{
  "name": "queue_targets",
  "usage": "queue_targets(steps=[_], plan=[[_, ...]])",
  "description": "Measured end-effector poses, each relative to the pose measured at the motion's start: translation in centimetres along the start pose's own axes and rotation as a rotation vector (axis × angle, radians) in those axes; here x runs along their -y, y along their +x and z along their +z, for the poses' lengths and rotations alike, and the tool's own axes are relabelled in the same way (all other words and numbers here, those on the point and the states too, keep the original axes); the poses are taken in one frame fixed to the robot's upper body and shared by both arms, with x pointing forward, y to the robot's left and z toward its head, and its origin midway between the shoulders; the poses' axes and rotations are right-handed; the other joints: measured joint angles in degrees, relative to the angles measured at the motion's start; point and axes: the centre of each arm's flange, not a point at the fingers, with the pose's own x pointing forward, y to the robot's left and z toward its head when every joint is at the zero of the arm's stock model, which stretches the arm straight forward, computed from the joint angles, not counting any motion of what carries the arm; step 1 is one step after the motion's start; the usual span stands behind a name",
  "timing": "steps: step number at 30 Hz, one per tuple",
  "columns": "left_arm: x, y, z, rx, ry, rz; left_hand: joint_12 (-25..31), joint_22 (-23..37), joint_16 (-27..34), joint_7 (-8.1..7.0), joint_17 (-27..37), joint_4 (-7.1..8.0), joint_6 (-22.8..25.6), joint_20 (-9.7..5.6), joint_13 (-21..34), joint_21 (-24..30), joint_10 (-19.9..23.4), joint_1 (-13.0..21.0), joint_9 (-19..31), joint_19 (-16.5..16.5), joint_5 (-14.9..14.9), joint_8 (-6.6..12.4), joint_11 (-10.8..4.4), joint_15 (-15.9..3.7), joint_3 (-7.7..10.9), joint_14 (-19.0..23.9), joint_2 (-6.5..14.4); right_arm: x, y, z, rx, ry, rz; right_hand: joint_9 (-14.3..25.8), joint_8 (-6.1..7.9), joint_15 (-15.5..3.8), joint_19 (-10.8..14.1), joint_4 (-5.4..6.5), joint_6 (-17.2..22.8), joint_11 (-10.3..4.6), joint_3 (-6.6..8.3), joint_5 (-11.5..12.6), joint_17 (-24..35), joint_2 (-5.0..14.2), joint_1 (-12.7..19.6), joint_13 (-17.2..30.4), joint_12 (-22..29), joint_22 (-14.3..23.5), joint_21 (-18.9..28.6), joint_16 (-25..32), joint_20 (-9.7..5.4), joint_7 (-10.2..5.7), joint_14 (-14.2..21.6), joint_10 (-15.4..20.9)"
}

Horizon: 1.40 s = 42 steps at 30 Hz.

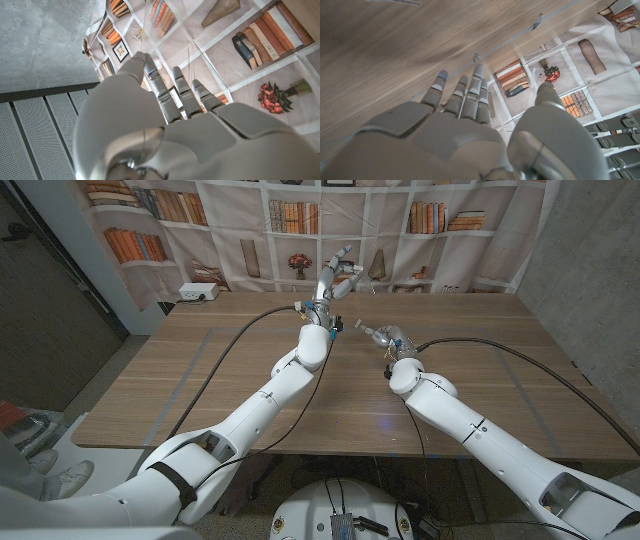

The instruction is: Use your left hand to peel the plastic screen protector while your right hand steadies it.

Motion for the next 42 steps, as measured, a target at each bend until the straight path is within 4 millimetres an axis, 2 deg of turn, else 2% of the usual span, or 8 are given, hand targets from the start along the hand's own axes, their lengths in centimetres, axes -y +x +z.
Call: queue_targets(steps=[10,16,22,27,31,35,42], plan=[[0.0,-0.1,0.3,0.006,-0.005,0.0,0.0,0.0,0.0,0.0,-0.3,0.0,0.0,0.0,0.0,0.0,-0.2,0.0,0.0,0.0,0.0,0.0,0.17,0.0,-0.01,0.0,0.0,-0.3,0.4,-0.1,-0.007,0.007,0.007,0.0,-0.06,0.0,0.4,-0.2,0.3,-0.34,0.21,-0.4,0.0,0.52,0.8,0.0,0.0,0.0,0.0,0.0,0.41,-0.58,0.0,0.3],[0.1,-0.2,0.4,0.01,-0.009,-0.002,0.0,0.0,0.0,0.0,-0.3,0.12,0.0,0.0,0.1,0.0,-0.2,0.0,0.0,0.0,0.0,0.0,0.2,0.0,0.11,0.0,0.0,-0.3,0.6,0.0,0.003,0.03,0.0,0.0,0.05,-0.19,0.9,1.75,1.7,-0.14,-1.74,-0.4,0.4,0.63,-3.5,0.0,0.0,0.2,0.0,0.2,0.32,-1.58,0.5,1.6],[0.3,-0.3,0.7,0.015,-0.013,-0.005,0.2,0.0,0.0,0.0,-0.3,0.26,0.0,0.0,0.2,0.0,-0.3,0.0,0.0,0.0,0.0,0.0,0.3,0.01,0.24,0.0,0.0,-0.5,0.7,-0.2,0.007,0.063,-0.005,0.2,0.43,-0.34,1.1,2.4,2.8,-0.13,-2.39,-0.4,0.4,0.51,-5.0,0.0,0.0,0.2,0.0,0.2,0.11,-1.52,1.4,2.4],[0.3,-0.3,0.7,0.014,-0.017,-0.006,0.2,0.0,0.0,0.0,-0.3,0.26,0.0,0.0,0.2,0.0,-0.3,0.0,0.0,0.0,0.0,0.0,0.3,0.01,0.24,0.0,0.0,-0.5,0.8,-0.5,0.003,0.107,-0.002,0.2,0.43,-0.34,1.4,2.38,2.8,-0.36,-2.37,-0.4,0.3,0.51,-4.9,0.0,0.0,0.0,0.0,0.2,0.0,-1.52,1.4,2.6],[0.4,-0.4,0.7,0.012,-0.021,-0.006,0.2,0.0,0.0,-0.22,-0.3,0.26,0.2,0.0,0.2,0.0,-0.2,0.0,-0.3,0.0,0.0,0.0,0.18,0.01,0.24,0.0,0.0,-0.6,0.9,-0.6,0.006,0.146,0.008,0.2,0.65,-0.56,1.7,1.29,4.6,-0.98,-1.91,-0.4,0.0,0.38,-3.7,0.0,0.0,0.0,0.0,0.2,0.31,-2.48,1.6,3.2],[0.4,-0.5,0.7,0.009,-0.025,-0.005,0.2,0.0,0.0,-0.22,-0.3,0.26,0.2,0.0,0.2,0.0,-0.2,0.0,-0.3,0.0,0.0,0.0,0.18,0.01,0.23,0.0,0.0,-0.7,1.0,-0.7,0.007,0.184,0.015,0.2,0.83,-0.73,1.7,0.97,6.1,-1.37,-1.59,-0.2,-0.2,0.83,-2.7,0.0,0.0,0.0,0.0,0.2,0.3,-3.34,1.8,3.6],[0.5,-0.6,0.7,0.009,-0.028,-0.005,0.2,0.0,0.0,-0.22,-0.3,0.25,0.2,0.0,0.2,0.0,-0.2,0.0,-0.3,0.0,0.0,0.0,0.18,0.01,0.23,0.0,0.0,-0.9,1.2,-0.8,0.012,0.266,0.037,0.2,0.83,-0.94,1.7,0.13,6.5,-1.69,-1.28,-0.2,-0.3,1.03,-1.5,0.0,0.0,0.0,0.0,0.2,0.3,-3.78,1.5,3.5]])
